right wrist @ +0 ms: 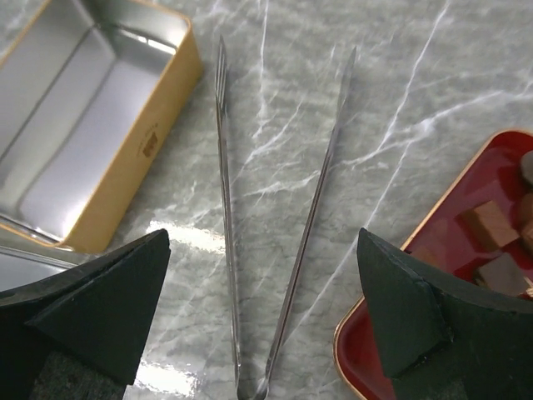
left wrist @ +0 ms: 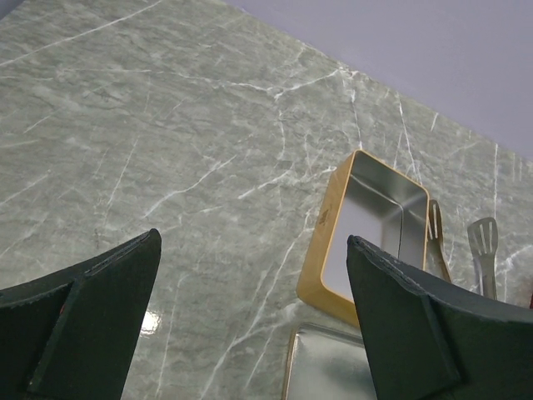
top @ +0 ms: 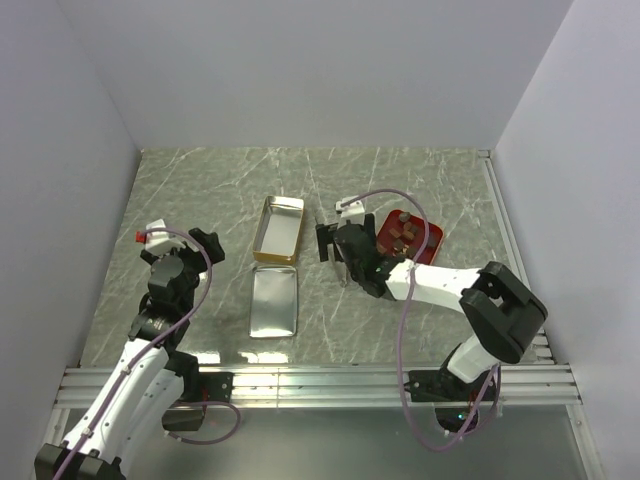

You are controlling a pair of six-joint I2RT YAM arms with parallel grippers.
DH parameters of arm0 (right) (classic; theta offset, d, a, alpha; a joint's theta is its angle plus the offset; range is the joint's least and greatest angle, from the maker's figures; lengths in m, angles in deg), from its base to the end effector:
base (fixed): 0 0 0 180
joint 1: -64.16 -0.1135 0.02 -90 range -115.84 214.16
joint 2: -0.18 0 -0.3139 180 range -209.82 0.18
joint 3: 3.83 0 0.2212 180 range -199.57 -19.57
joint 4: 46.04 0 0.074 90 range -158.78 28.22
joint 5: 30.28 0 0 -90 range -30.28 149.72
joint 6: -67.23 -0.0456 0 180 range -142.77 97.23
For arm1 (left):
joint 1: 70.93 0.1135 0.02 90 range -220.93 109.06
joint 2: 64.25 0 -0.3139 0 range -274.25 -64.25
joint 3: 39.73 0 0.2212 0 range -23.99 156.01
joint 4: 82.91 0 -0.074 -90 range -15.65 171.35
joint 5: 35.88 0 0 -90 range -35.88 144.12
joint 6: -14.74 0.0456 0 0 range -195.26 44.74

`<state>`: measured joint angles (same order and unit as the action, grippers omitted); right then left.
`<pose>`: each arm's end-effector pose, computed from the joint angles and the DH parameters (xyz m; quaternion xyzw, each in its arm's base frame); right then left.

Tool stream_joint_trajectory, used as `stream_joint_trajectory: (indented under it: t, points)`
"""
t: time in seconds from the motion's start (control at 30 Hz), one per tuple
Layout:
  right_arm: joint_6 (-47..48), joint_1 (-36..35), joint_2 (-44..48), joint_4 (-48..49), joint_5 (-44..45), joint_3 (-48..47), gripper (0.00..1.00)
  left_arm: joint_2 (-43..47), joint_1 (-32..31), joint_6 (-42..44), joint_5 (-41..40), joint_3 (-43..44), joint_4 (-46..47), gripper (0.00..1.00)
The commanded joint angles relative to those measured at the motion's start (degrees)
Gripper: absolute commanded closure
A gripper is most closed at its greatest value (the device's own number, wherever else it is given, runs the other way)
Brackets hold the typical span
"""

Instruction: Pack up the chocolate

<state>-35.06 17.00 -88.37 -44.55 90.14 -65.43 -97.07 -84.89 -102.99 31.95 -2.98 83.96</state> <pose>0.2288 0.2127 0.2783 -0.1108 0.8204 0.0628 0.5574 0.0931 -0.0054 0.2802 -0.2133 0.7270 -0.0895 0.6465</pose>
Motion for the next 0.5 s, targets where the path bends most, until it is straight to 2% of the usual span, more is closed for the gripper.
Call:
stream_joint_trajectory:
  t: [0.0, 0.1, 0.27, 0.47]
  points:
    - [-1.9, 1.8, -1.9, 0.4, -7.4, -1.3, 0.00, 0.6, -0.1, -0.3, 1.7, 1.2, 1.9, 0.01]
    - [-1.6, 2.4, -4.9, 0.5, -10.3, -1.9, 0.00, 1.1, -0.1, -1.1, 2.3, 1.1, 1.8, 0.01]
    - [-1.3, 2.7, -10.7, -2.2, -10.2, -5.1, 0.00, 1.5, -0.1, -2.9, -0.4, 1.5, 0.2, 0.01]
    - [-2.2, 4.3, -12.1, -2.5, -10.7, -4.9, 0.00, 0.7, -0.1, -3.6, -0.9, 1.9, -0.2, 0.01]
